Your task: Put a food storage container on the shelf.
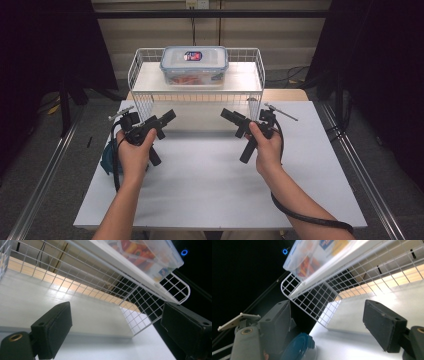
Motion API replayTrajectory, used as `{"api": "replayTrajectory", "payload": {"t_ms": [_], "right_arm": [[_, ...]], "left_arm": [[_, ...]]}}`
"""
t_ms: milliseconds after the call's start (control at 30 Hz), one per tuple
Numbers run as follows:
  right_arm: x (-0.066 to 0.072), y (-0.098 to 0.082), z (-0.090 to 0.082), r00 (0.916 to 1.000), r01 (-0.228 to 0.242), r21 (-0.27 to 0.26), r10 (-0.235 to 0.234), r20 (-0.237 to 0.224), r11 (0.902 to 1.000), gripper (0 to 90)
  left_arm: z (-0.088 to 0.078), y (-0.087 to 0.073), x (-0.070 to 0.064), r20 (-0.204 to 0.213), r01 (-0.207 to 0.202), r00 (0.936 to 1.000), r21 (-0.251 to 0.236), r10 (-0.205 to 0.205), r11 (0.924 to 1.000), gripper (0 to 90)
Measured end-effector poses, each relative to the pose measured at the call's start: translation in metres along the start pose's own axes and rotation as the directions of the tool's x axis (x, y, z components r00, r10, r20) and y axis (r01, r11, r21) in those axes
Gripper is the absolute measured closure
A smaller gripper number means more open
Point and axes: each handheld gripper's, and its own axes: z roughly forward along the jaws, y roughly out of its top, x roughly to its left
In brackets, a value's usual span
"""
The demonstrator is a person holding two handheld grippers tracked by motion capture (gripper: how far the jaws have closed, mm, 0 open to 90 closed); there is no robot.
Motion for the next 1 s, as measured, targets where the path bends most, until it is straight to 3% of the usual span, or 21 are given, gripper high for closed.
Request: {"api": "replayTrajectory", "payload": {"t_ms": [500, 733, 1000], "right_arm": [[-0.020, -0.016, -0.022, 0.9976, 0.059, 0.052, -0.061, 0.034, 0.9969, 20.8], [-0.024, -0.021, -0.029, 0.9957, 0.082, 0.060, -0.084, 0.037, 0.9948, 20.0], [-0.026, -0.027, -0.032, 0.9932, 0.104, 0.091, -0.108, 0.042, 0.9904, 19.1]], "left_arm": [[-0.009, -0.008, 0.017, -0.012, -0.043, 0.9990, 0.054, 0.044, 0.9976, 5.3], [-0.009, -0.007, 0.024, 0.007, -0.082, 0.9966, 0.124, 0.082, 0.9889, 3.5], [-0.016, -0.002, 0.032, -0.005, -0.094, 0.9954, 0.136, 0.096, 0.9862, 2.7]]}}
